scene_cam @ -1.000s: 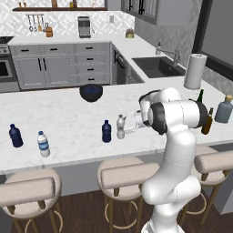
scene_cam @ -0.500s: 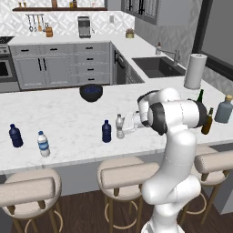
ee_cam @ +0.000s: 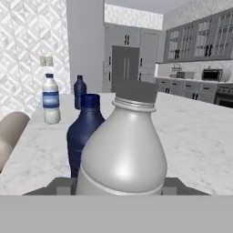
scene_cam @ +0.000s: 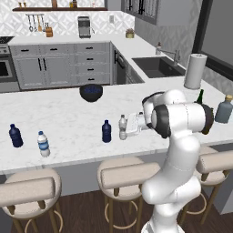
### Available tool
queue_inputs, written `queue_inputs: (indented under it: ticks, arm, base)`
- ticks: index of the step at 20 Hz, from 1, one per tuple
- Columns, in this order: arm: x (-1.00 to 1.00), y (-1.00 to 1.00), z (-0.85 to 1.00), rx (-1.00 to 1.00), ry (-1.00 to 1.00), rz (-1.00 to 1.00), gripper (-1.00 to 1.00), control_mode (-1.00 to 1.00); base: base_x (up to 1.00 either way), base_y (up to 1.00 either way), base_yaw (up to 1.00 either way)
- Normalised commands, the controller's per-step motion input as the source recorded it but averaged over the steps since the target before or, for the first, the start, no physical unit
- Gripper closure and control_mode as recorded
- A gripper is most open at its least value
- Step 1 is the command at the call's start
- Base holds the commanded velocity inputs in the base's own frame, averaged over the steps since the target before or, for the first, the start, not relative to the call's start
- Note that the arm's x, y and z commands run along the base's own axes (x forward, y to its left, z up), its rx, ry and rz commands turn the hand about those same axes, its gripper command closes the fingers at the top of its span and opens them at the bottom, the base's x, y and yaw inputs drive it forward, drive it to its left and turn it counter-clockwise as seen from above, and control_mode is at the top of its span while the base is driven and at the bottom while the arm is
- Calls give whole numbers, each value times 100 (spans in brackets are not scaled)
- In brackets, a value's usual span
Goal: Move the plastic bottles in the middle to the plastics group, and the glass bottles in the middle to the glass group.
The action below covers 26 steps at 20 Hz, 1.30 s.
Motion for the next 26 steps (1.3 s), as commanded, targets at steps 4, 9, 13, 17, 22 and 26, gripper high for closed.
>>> queue_inputs:
  ticks: [4, 9, 13, 17, 22, 26]
  arm:
    - [-71, 15, 27, 5, -3, 0, 100, -100]
    - [-69, 37, 15, 3, 0, 0, 100, -100]
    - [-57, 50, 9, 0, 0, 0, 100, -100]
    - [-52, 66, 1, 0, 0, 0, 100, -100]
    - [-26, 84, 3, 0, 0, 0, 100, -100]
    - [-6, 93, 7, 0, 0, -2, 100, -100]
  base:
    - [0, 0, 0]
    - [0, 0, 0]
    - [0, 0, 0]
    - [0, 0, 0]
    - [0, 0, 0]
    - [0, 0, 0]
